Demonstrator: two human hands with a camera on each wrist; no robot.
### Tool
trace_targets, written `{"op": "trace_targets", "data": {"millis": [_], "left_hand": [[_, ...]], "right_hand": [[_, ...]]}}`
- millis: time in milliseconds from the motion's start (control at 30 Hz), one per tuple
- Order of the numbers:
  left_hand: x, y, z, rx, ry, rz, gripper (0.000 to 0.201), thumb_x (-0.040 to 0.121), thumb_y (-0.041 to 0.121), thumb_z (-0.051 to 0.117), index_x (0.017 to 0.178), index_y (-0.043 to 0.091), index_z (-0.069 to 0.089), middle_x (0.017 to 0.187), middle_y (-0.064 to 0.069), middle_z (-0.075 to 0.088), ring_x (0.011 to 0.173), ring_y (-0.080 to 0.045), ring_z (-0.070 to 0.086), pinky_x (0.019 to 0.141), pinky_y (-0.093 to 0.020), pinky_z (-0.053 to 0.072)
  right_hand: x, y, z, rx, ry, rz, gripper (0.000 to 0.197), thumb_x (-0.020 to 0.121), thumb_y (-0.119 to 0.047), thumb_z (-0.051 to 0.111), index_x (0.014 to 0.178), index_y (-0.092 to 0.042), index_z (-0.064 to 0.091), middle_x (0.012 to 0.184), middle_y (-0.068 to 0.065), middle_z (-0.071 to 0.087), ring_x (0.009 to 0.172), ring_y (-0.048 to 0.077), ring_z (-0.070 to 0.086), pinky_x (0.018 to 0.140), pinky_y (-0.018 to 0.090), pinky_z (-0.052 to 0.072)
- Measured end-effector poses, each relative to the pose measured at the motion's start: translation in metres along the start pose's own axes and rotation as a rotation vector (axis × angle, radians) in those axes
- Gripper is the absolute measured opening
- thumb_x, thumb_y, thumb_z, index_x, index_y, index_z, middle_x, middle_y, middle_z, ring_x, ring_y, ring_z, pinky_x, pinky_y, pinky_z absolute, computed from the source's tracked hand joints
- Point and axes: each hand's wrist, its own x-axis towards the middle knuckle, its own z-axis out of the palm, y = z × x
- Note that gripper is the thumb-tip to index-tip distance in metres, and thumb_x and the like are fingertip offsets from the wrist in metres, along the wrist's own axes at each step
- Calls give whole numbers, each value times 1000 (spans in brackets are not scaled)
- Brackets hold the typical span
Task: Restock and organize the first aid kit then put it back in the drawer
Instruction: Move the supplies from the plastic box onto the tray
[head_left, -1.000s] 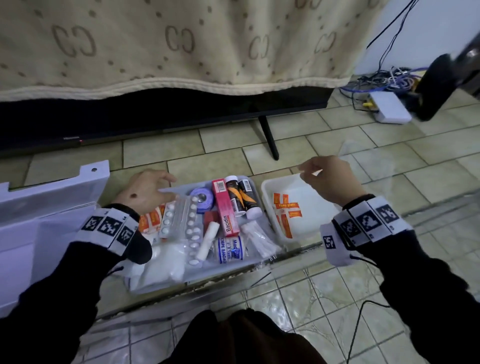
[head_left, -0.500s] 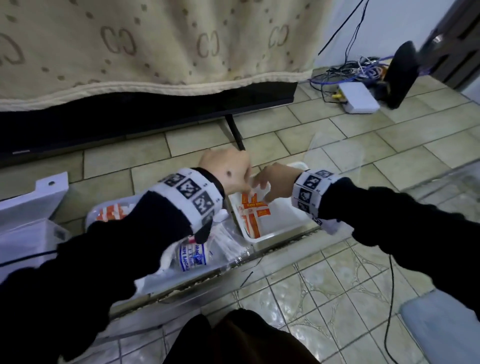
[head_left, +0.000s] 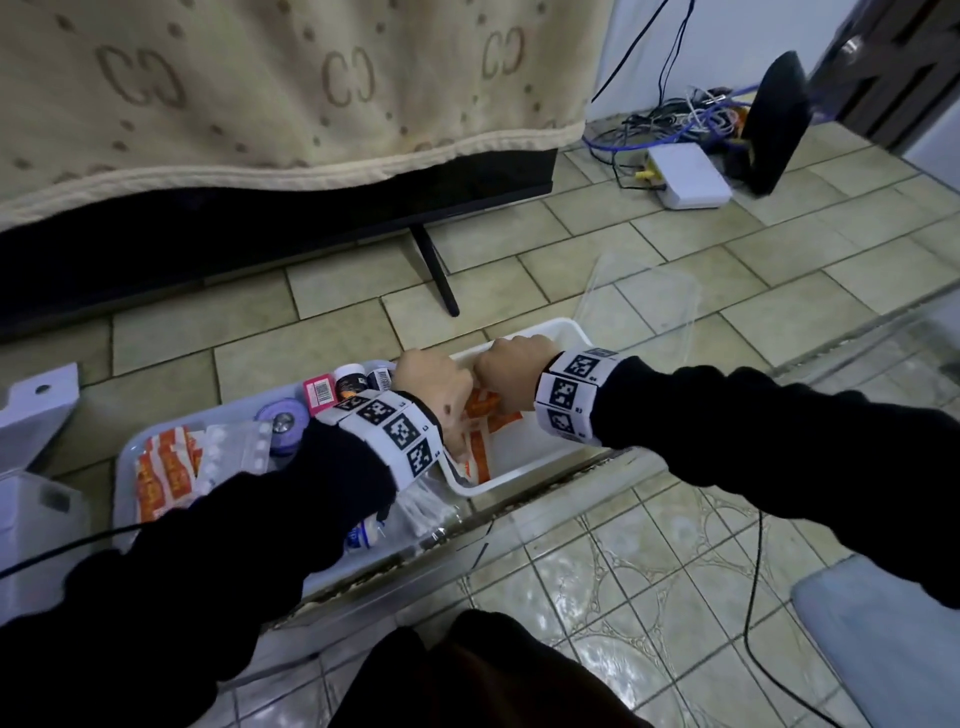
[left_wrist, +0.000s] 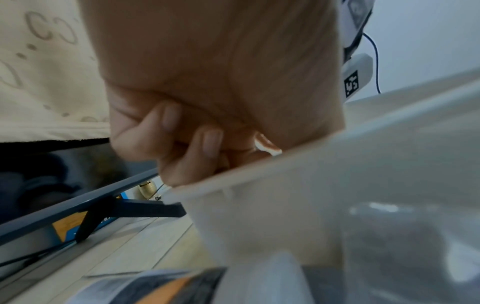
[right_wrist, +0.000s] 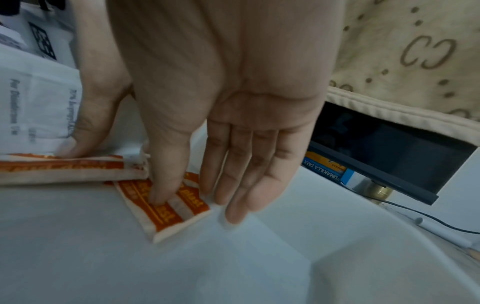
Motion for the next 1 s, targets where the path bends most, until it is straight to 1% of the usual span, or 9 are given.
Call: {"op": "trace_targets", "data": {"millis": [100, 167, 233, 333, 400, 500, 667, 833, 1000], "left_hand": [[-1, 1, 1, -6, -1, -23, 43, 70, 56, 71, 69, 18, 51, 76, 2, 56, 73, -19, 52, 65, -28, 37], [1, 0, 4, -57, 4, -49, 26, 74, 44, 70, 81, 20, 64, 82, 4, 63, 71, -18, 53, 64, -27, 39], [3, -1, 5, -116, 2, -79, 18, 77, 40, 66, 86, 24, 66, 81, 6, 64, 71, -16, 53, 64, -26, 40], [5, 0, 6, -136, 24, -98, 33, 78, 49, 61, 64, 22, 49, 61, 6, 47, 60, -14, 47, 63, -26, 38], [5, 3, 7, -116, 53, -98, 34, 78, 52, 61, 72, 20, 51, 60, 5, 43, 60, -15, 47, 61, -27, 38], [7, 5, 11, -119, 63, -97, 31, 78, 50, 64, 89, 22, 60, 74, 3, 54, 71, -17, 50, 62, -28, 38], [10, 2, 12, -137, 56, -106, 34, 78, 46, 67, 99, 20, 62, 77, 3, 51, 72, -16, 49, 62, -27, 37], [12, 1, 13, -196, 55, -104, 30, 78, 46, 67, 94, 20, 62, 82, 3, 56, 74, -17, 50, 63, -27, 38], [12, 1, 12, -233, 62, -99, 35, 72, 49, 69, 92, 21, 62, 63, 5, 46, 69, -17, 51, 58, -26, 37]], "right_hand": [[-1, 3, -1, 21, 2, 17, 23, 88, -22, 59, 107, -8, 59, 110, 9, 61, 98, 28, 62, 68, 30, 42], [-2, 3, 0, 44, 7, 35, 24, 88, -22, 59, 108, -8, 59, 110, 10, 61, 97, 28, 62, 68, 30, 43], [-1, 3, 1, 73, -2, 35, 26, 87, -23, 61, 108, -9, 59, 109, 9, 62, 96, 28, 63, 68, 30, 43], [-1, 1, 1, 84, -20, 17, 30, 87, -24, 60, 116, -14, 59, 112, 7, 61, 99, 26, 62, 69, 29, 43], [-2, 1, 1, 44, -6, 3, 29, 88, -25, 59, 115, -14, 59, 112, 7, 61, 101, 26, 62, 71, 29, 42], [-4, 0, 1, -19, 48, -30, 27, 92, -29, 53, 114, -14, 58, 115, 7, 61, 104, 26, 60, 75, 30, 42], [-7, 0, 2, -87, 65, -70, 31, 94, -33, 47, 113, -11, 59, 117, 9, 61, 108, 29, 58, 77, 31, 41], [-5, 3, -2, -121, 52, -56, 23, 93, -25, 52, 108, -11, 61, 116, 9, 61, 105, 30, 59, 76, 33, 43], [-5, 2, 3, -68, 28, -30, 31, 90, -29, 56, 119, -18, 59, 117, 5, 61, 106, 26, 59, 76, 31, 42]]}}
